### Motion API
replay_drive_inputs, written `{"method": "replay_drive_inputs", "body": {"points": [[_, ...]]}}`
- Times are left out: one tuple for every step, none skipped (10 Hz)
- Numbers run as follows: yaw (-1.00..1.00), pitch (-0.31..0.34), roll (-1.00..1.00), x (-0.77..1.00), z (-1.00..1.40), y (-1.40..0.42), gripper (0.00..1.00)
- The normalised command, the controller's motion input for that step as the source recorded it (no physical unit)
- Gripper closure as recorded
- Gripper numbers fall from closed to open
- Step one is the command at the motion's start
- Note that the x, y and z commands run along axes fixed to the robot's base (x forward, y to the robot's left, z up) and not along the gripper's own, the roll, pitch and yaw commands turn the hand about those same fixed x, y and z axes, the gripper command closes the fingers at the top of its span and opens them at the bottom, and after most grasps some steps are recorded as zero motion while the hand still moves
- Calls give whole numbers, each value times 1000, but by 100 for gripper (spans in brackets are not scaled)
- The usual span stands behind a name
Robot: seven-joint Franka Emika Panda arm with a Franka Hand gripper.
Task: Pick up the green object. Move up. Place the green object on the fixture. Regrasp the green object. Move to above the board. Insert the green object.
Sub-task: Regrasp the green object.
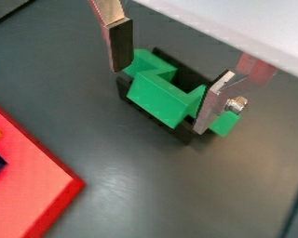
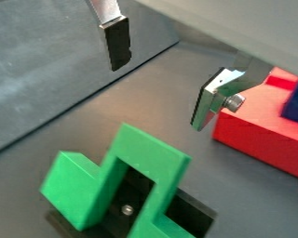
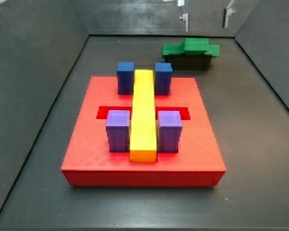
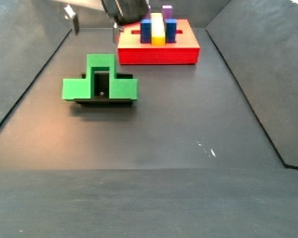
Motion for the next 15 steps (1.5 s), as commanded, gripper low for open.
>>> {"method": "replay_drive_inputs", "body": {"points": [[129,-40,1000,277,174,-237,0],[143,-6,1000,311,160,-217,0],[166,0,1000,337,174,-189,0],[240,-11,1000,406,171,-126,0],[280,-9,1000,466,151,-91,0],[277,0,1000,414,114,-106,0],[420,0,1000,437,0,0,0],[526,0,897,360,0,0,0],[583,0,829,303,-9,0,0],[617,0,791,277,-23,0,0],[669,0,714,237,-63,0,0],[717,0,657,189,-103,0,0],[714,-17,657,186,-80,0,0],[623,-23,774,226,-94,0,0],[177,-46,800,-43,-306,-260,0]]}}
